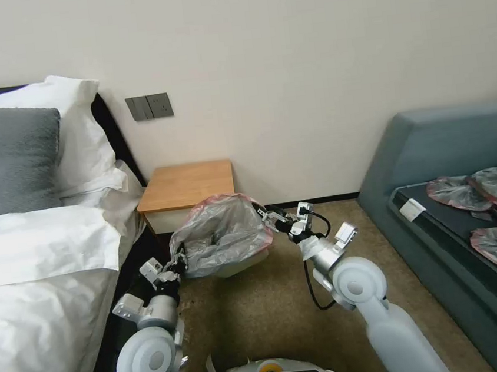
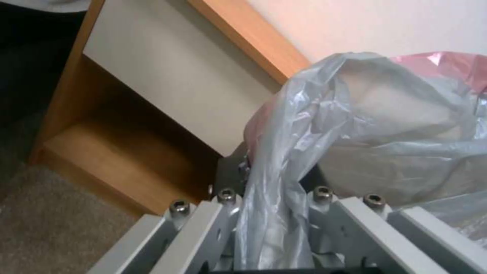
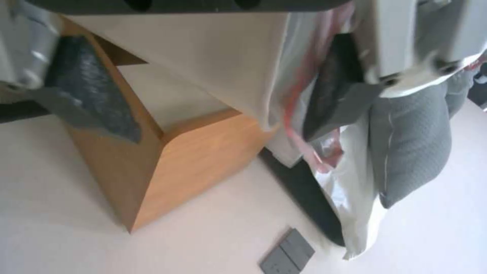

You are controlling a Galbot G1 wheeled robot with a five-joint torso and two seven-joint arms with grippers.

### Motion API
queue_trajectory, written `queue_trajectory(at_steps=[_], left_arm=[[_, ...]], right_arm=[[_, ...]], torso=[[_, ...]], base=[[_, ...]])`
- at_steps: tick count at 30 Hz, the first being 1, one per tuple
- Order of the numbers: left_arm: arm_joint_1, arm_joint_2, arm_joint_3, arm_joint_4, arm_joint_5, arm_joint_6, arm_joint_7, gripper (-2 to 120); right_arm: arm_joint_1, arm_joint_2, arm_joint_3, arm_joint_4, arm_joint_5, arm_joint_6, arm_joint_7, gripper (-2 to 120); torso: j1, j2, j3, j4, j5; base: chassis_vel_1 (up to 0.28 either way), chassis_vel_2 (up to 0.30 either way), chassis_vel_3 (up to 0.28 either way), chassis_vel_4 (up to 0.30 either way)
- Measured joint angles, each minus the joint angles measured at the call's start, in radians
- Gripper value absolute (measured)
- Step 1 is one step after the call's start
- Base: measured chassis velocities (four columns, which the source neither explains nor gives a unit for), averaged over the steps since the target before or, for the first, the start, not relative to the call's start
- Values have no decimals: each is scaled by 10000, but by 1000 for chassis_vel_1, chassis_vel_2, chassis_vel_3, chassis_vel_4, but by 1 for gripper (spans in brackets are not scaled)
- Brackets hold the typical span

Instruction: Pick up the garbage bag from the table and place it over the trash can.

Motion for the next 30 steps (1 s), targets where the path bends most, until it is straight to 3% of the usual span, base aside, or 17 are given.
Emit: queue_trajectory(at_steps=[9, 12, 21, 30], left_arm=[[-99, -23, -18, 2, -407, 225, -23, 9], [-151, -41, -15, 12, -505, 259, -32, 9], [-105, -42, -19, 12, -645, 278, -45, 9], [84, -51, -46, -30, -583, 306, 199, 9]], right_arm=[[76, 340, -67, -223, -217, 14, -128, 50], [74, 428, -84, -262, -298, 22, -184, 32], [162, 515, -58, -320, -305, 40, -183, 0], [301, 370, -1, -558, -296, 46, -136, 0]], torso=[[0, -1, 0, 0, -1], [0, -1, 0, 0, 0], [0, 0, 0, 0, 0], [0, 0, 0, 0, 0]], base=[[0, 0, 0, 0], [0, 0, 0, 0], [0, 0, 0, 0], [0, 0, 0, 0]])
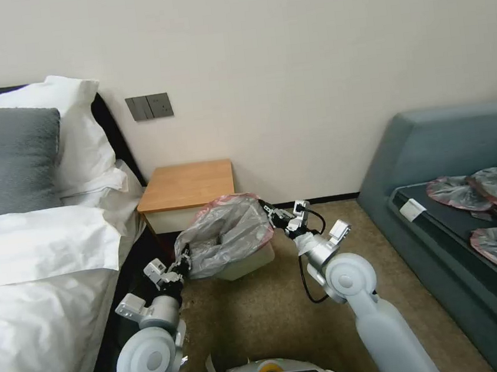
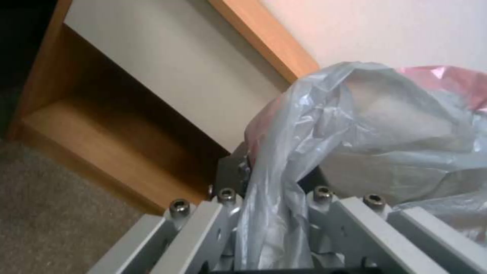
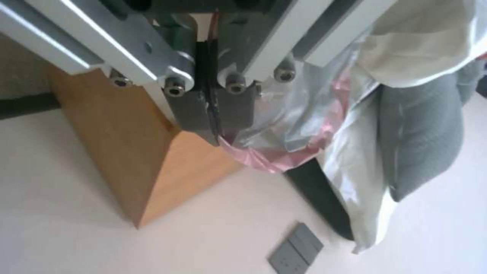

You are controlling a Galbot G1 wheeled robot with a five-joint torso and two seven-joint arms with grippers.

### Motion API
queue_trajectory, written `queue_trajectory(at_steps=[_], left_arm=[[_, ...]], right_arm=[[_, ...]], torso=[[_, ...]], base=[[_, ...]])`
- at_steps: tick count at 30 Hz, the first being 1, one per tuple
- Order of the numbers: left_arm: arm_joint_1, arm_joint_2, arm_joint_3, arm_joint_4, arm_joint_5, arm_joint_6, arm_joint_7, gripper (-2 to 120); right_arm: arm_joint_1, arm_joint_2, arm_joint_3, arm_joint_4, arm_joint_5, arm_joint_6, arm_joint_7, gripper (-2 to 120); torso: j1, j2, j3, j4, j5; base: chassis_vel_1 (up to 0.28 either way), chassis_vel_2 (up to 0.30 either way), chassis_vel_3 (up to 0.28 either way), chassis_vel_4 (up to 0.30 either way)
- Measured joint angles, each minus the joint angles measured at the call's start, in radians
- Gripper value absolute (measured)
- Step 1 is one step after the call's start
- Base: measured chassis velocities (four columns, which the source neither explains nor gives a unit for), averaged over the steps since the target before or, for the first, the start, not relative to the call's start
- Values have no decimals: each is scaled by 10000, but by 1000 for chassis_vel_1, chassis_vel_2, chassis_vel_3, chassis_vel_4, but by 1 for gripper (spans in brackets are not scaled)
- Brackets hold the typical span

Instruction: Pick up the garbage bag from the table and place it over the trash can.

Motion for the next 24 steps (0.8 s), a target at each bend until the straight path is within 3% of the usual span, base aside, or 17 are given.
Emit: queue_trajectory(at_steps=[9, 24], left_arm=[[73, -25, -49, -42, 10, 31, 402, 9], [-317, -17, -210, -48, -1214, 41, 119, 9]], right_arm=[[175, -444, 73, -333, 42, -154, -22, 0], [-412, -398, 150, -219, -661, -37, -351, 0]], torso=[[0, 0, 0, 0, 0], [0, 0, 0, 0, -1]], base=[[0, 0, 0, 0], [0, 0, 0, 0]])
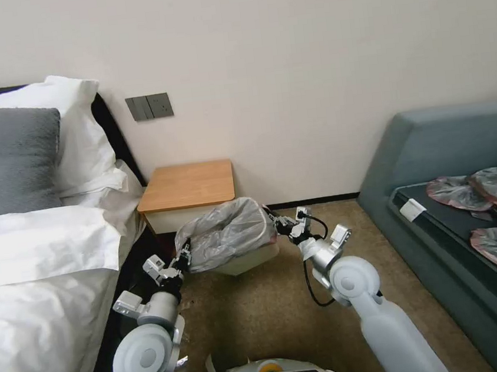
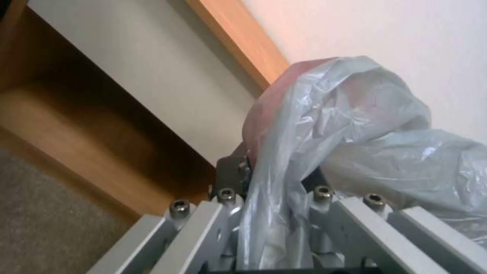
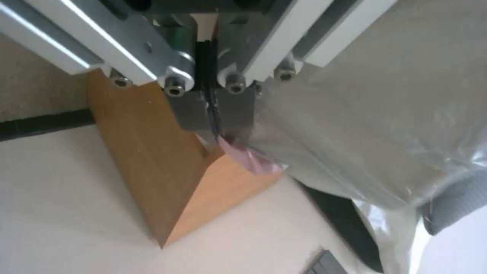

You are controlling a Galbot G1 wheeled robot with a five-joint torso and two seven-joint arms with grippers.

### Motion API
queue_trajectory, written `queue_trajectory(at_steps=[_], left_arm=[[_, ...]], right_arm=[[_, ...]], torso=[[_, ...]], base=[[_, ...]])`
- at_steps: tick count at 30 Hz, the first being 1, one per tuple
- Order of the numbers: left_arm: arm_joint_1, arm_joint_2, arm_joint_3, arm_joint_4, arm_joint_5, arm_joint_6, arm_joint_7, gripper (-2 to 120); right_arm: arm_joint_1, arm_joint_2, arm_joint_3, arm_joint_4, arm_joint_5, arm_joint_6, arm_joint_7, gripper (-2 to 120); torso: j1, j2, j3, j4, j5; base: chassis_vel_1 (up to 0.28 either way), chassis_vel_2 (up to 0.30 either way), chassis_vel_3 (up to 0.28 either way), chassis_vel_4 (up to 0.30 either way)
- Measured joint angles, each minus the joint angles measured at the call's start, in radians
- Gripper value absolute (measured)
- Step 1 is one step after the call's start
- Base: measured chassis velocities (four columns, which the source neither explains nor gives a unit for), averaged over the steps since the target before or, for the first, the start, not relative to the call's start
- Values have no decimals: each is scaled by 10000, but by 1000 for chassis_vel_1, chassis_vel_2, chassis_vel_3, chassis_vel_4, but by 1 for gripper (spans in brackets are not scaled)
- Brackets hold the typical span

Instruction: Pick up the garbage bag from the table and place it over the trash can.

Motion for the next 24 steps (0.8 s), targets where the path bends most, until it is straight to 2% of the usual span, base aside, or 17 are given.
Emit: queue_trajectory(at_steps=[9, 24], left_arm=[[-16, 7, -17, -127, -480, 47, -89, 9], [-66, 44, -81, -327, -1216, 122, -312, 9]], right_arm=[[-203, 173, 4, -287, -970, 342, -450, 0], [-224, 267, 38, -620, -1494, 567, -623, 0]], torso=[[0, 0, 0, 0, 1], [0, 0, 0, 0, 0]], base=[[0, 0, 0, 0], [0, 0, 0, 0]])
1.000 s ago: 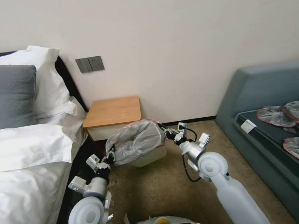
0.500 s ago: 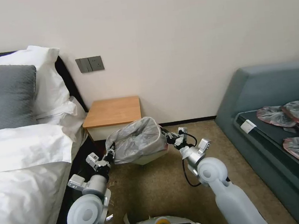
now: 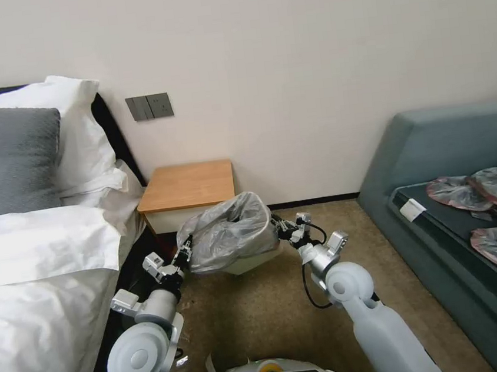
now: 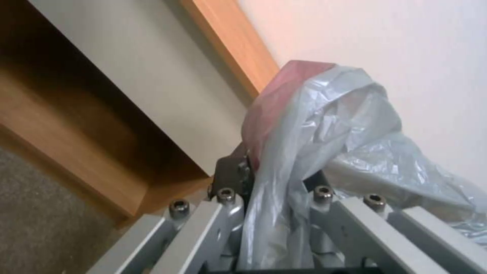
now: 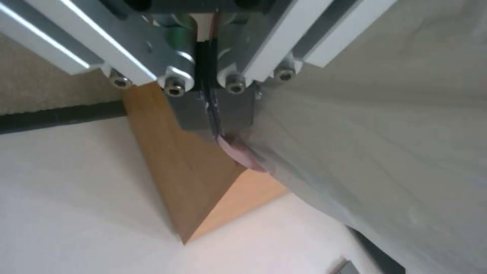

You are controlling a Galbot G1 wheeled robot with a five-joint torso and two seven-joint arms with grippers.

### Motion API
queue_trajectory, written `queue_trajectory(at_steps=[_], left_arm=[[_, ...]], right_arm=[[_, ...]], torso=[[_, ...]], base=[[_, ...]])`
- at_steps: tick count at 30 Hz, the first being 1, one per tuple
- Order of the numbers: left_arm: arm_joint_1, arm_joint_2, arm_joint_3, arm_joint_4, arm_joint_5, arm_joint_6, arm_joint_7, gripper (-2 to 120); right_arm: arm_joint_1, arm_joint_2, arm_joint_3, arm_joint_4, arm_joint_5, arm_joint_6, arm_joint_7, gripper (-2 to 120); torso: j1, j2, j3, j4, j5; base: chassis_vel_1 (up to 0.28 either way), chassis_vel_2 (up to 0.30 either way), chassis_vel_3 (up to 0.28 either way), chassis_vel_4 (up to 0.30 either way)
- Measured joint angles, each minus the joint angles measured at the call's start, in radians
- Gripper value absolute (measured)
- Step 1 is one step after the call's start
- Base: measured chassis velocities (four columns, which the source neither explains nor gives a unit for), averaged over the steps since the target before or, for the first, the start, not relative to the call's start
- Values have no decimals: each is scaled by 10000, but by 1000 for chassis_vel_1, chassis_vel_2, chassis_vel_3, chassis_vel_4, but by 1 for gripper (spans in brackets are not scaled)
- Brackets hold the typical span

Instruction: Pick up the garbage bag from the table and place it over the trash can.

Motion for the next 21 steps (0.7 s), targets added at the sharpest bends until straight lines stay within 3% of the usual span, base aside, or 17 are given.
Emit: queue_trajectory(at_steps=[5, 8, 13, 21], left_arm=[[18, 15, 10, 1, 119, 39, 19, 9], [39, 22, 36, 55, 409, 41, 105, 9], [95, 40, 100, 269, 1168, 21, 413, 9], [80, 22, 89, 334, 1240, 0, 426, 9]], right_arm=[[8, -30, 23, 52, 12, 7, 59, 0], [7, -40, 26, 143, 56, 2, 139, 7], [-179, -107, 56, 465, 339, -4, 247, 26], [-524, -354, 321, 906, 1127, -6, 358, 55]], torso=[[0, 0, 0, 0, 0], [0, 1, 0, 0, 0], [0, 1, 0, 0, 0], [0, 0, 0, 0, 0]], base=[[0, 0, 0, 0], [0, 0, 0, 0], [0, 0, 0, 0], [0, 0, 0, 0]])
